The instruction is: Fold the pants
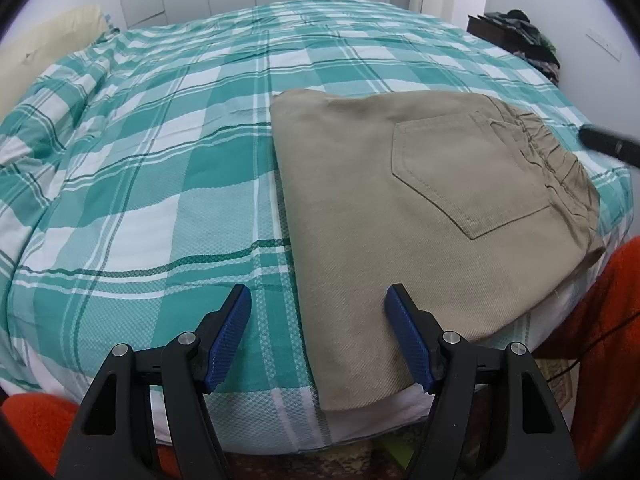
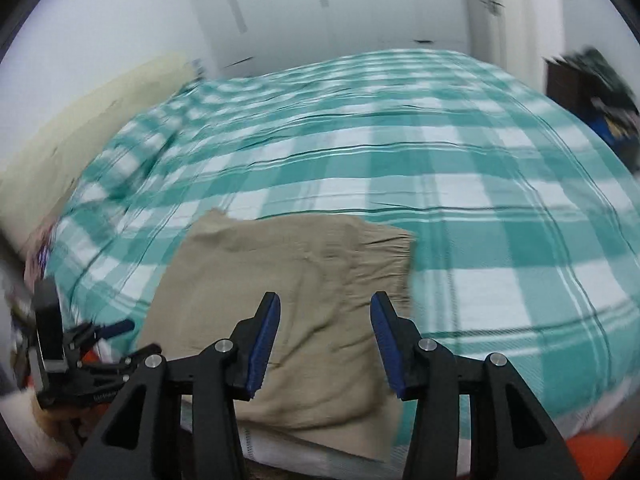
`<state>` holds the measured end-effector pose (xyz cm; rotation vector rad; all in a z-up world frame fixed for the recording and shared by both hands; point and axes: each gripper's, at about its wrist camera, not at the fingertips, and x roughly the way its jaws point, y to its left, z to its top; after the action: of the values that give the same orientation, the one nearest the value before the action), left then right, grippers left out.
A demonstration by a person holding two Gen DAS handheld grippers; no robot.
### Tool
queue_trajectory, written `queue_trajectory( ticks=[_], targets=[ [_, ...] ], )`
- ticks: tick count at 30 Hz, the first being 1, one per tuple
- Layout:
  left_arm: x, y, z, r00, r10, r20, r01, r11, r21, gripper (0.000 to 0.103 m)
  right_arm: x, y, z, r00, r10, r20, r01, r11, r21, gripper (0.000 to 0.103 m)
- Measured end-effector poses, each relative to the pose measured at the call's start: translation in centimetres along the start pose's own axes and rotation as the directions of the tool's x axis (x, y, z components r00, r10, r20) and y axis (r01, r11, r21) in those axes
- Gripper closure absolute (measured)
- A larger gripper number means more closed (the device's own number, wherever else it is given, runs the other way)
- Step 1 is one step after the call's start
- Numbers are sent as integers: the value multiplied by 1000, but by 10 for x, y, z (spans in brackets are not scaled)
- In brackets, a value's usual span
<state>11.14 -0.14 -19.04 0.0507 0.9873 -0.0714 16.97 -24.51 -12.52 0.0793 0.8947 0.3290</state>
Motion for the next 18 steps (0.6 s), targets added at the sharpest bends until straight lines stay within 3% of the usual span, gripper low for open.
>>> queue_trajectory(
  ticks=[2, 5, 8, 10, 12, 16, 18],
  targets=[
    [0, 0, 0, 1000, -1, 0, 1, 1000, -2, 31, 12, 9, -11, 1000, 4, -29, -5, 999, -44, 56],
    [2, 1, -1, 1000, -6, -4, 6, 1000, -4, 28, 45, 7, -34, 985, -36, -168, 23, 997, -76, 55],
    [3, 1, -1, 1000, 1, -5, -1, 1000, -3, 28, 48, 7, -38, 983, -44, -178, 28, 995, -96, 55],
    [4, 1, 0, 1000, 1, -5, -1, 1000, -6, 28, 44, 7, -23, 975, -22, -221, 10, 998, -55, 55],
    [4, 0, 0, 1000, 0, -4, 0, 1000, -3, 28, 36, 5, 4, 977, 70, -200, -68, 998, 15, 55],
    [3, -2, -1, 1000, 9, 3, -9, 1000, 11, 28, 39, 8, 53, 995, 22, -102, -27, 998, -54, 55],
    [3, -1, -2, 1000, 6, 8, -6, 1000, 13, 28, 66, -3, 65, 993, -14, -117, 6, 998, -67, 55]
  ],
)
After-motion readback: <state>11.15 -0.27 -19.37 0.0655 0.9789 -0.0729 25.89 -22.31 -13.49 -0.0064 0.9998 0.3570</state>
